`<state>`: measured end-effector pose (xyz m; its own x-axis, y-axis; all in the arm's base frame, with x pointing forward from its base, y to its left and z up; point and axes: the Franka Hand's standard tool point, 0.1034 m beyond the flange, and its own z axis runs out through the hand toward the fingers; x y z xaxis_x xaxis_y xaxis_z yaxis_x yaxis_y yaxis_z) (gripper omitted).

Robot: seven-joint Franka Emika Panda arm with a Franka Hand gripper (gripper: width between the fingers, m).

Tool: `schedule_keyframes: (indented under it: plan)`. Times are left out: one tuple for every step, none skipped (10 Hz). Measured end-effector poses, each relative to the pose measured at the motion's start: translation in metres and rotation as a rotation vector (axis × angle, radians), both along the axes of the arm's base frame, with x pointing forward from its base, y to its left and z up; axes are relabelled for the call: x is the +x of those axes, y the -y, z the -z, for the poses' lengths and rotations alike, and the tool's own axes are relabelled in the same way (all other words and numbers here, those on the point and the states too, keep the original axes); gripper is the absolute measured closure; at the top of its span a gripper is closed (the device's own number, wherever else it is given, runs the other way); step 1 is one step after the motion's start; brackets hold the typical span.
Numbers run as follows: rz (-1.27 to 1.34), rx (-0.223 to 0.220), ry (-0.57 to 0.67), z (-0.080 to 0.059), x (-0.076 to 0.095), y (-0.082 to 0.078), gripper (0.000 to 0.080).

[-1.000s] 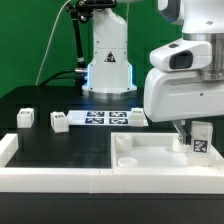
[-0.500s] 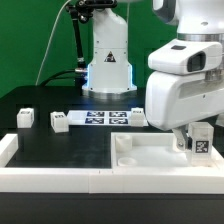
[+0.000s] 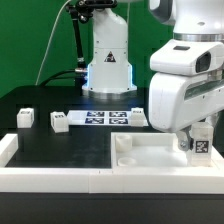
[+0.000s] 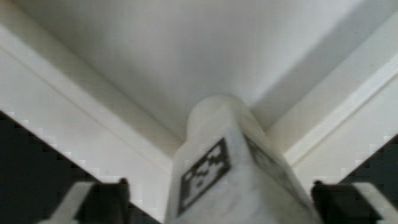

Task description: Assemble one leg

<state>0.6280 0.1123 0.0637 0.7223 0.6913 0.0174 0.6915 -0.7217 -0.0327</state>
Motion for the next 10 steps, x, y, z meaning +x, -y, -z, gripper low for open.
schedule_keyframes:
  plan:
    - [0.000,-0.001,-0.005,0.0004,-0.0011,0.0003,0.0411]
    - [0.000,-0.001,-0.005,0.0005,-0.0012,0.0003,0.0408]
    - [0.000,-0.001,-0.005,0.0005,-0.0012,0.0004,0.0408]
    - [0.013,-0.001,-0.005,0.0005,-0.0012,0.0004,0.0408]
    - [0.046,-0.001,-0.007,0.0005,-0.0012,0.0004,0.0408]
    - [0.060,0.000,-0.007,0.0005,-0.0012,0.0007,0.0408]
    - [0.162,0.005,-0.012,0.0005,-0.0011,0.0013,0.0408]
    - [0.289,0.007,-0.018,0.0005,-0.0010,0.0017,0.0407]
    - [0.363,0.008,-0.021,0.0002,-0.0008,0.0017,0.0407]
    - [0.528,0.022,-0.033,0.0000,-0.0007,0.0023,0.0407]
